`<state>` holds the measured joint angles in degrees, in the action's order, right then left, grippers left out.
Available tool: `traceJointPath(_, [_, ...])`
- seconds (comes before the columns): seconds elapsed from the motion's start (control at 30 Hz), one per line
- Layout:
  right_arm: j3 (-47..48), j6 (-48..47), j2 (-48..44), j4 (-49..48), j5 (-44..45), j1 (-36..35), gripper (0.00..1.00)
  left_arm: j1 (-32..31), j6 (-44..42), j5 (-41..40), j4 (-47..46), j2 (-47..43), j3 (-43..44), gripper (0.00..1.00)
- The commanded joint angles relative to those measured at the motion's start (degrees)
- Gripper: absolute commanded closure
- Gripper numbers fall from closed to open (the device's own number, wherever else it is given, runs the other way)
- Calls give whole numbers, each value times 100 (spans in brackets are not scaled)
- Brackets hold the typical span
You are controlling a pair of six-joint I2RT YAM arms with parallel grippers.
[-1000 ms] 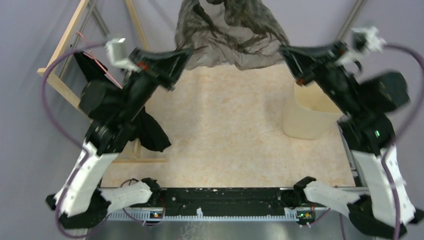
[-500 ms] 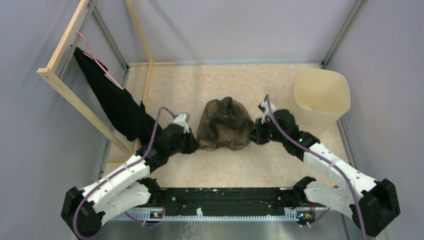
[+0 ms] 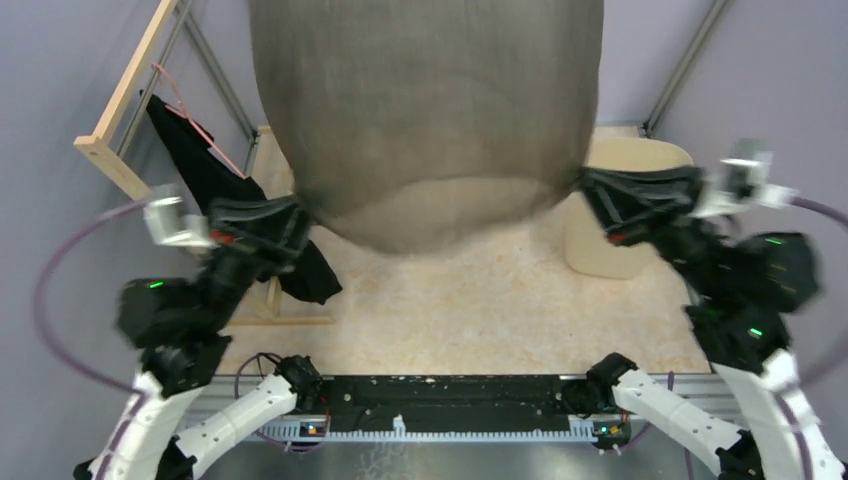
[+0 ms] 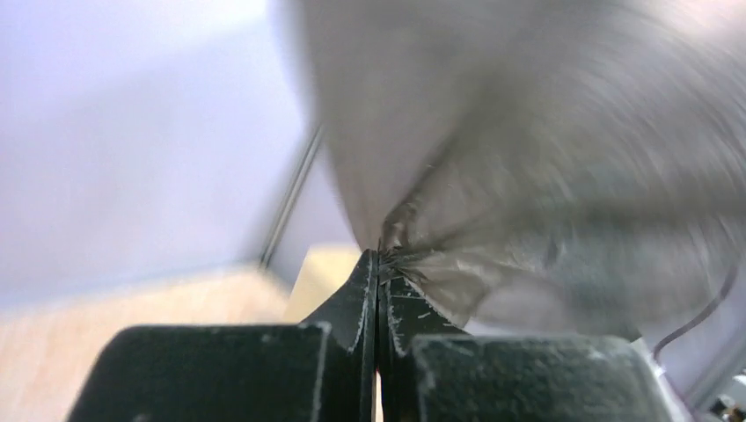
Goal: Put the trash bags into the trash bin
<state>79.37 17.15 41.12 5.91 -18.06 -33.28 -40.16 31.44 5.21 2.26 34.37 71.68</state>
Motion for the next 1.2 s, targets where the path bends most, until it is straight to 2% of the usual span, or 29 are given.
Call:
traceJointPath(0.0, [-2880, 210, 738, 176, 333, -37, 100, 6, 424, -759, 793, 712, -2294, 100])
traceJointPath(0.07, [-3908, 422, 860, -207, 229, -30, 100, 8, 716, -832, 907, 995, -3165, 100])
traceJointPath(0.17, [-4763, 825, 717, -493, 151, -37, 100, 8, 1090, -568, 894, 1252, -3918, 100])
traceJointPath(0.23, [-4904, 904, 515, -391, 44, -34, 100, 7, 1226, -275, 749, 1183, -4253, 100])
traceJointPath(0.33, [-4459, 761, 236, 286, 326, -32, 100, 8, 1303, -137, 577, 864, -4330, 100])
traceJointPath(0.47, [-3194, 406, 189, 913, 632, -36, 100, 8, 1016, -86, 640, 657, -3363, 100])
traceJointPath(0.57, [-2311, 520, 387, 878, 966, -38, 100, 7, 692, -132, 744, 896, -2288, 100])
traceJointPath(0.67, [-1695, 776, 1072, 886, 1763, 93, 100, 8, 446, -953, 1095, 1555, -1154, 100])
traceJointPath(0.73, [-1462, 752, 1863, 939, 1344, 376, 100, 11, 306, -1778, 1760, 2261, -434, 100])
traceJointPath(0.77, [-1363, 660, 2464, 1096, 994, 462, 100, 38, 304, -2113, 2212, 2675, -245, 100])
traceJointPath(0.83, [-1424, 297, 3115, 1580, 518, 428, 100, 92, 680, -2244, 3287, 3332, -231, 100])
traceJointPath(0.9, [-2175, 142, 3072, 1655, 501, 183, 100, 99, 772, -1898, 3666, 3516, -912, 100])
traceJointPath(0.97, [-3222, 226, 2507, 1408, 606, -178, 100, 92, 934, -1543, 3531, 2974, -1902, 100])
traceJointPath(1.03, [-3855, 410, 1762, 1446, 339, -366, 100, 104, 963, -1145, 3360, 2166, -2507, 100])
traceJointPath(1.1, [-3740, 589, 987, 1955, 235, -404, 100, 103, 875, -848, 3294, 1340, -2541, 100])
traceJointPath(1.17, [-3218, 641, 345, 2168, 259, -407, 100, 102, 801, -811, 3047, 727, -2247, 100])
